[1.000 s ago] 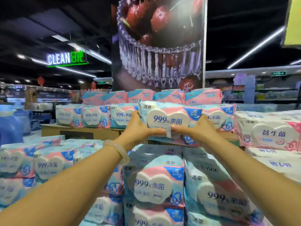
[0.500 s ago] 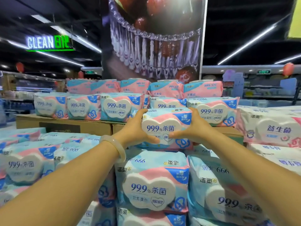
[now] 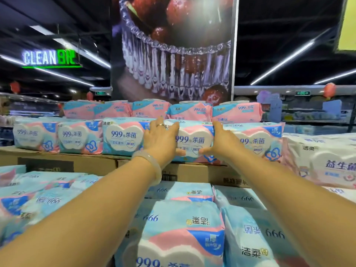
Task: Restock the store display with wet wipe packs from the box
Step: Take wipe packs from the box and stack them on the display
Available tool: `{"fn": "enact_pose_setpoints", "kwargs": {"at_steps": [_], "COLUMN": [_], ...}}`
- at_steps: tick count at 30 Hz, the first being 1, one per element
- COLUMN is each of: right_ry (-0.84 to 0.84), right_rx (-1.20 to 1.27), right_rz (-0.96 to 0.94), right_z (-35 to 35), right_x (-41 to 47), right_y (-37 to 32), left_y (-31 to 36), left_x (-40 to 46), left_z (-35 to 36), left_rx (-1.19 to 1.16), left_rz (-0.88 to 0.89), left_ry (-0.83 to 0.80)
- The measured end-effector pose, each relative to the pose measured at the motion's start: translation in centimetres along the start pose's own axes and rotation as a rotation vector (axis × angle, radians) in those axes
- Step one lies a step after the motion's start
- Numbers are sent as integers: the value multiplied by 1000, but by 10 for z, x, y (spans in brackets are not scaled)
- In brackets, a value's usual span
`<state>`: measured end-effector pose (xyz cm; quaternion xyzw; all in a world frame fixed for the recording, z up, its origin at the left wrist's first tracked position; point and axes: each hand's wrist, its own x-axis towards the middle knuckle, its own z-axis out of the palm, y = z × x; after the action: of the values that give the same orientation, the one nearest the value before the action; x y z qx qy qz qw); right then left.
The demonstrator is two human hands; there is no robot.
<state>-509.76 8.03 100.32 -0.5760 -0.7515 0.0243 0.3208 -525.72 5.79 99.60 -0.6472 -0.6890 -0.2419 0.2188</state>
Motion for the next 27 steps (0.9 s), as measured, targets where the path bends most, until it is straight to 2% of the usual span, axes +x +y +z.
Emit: {"fn": "enact_pose_setpoints", "kwargs": {"at_steps": [3,6,10,15,18,21,27], "right_ry": [-6,-8,-42,-73,-20,11,-190], "right_rx": [-91,-134,-179,-192,-254,-322,-275], "right_rz": [-4,-13,7,46,63,-22,-258], "right_z": [6,10,7,4,-11,-24,-16], "right_x": [15,25,29,20,5,-20,-95], "right_y": [0,-2,-6,-11,-18,-30,-77], "left_y": [3,-5,-11,-7,-2,-8,-34], "left_x": [18,32,34,23,10,-16,-91], "left_z": [6,11,18,12,-3,-18,-70], "left_rx": [173,187,153,192,173,122,139], "left_rz": [78,111,149,97,84,108,135], "left_ry": [40,-33,-26,-128,-147,-151,-194]}}
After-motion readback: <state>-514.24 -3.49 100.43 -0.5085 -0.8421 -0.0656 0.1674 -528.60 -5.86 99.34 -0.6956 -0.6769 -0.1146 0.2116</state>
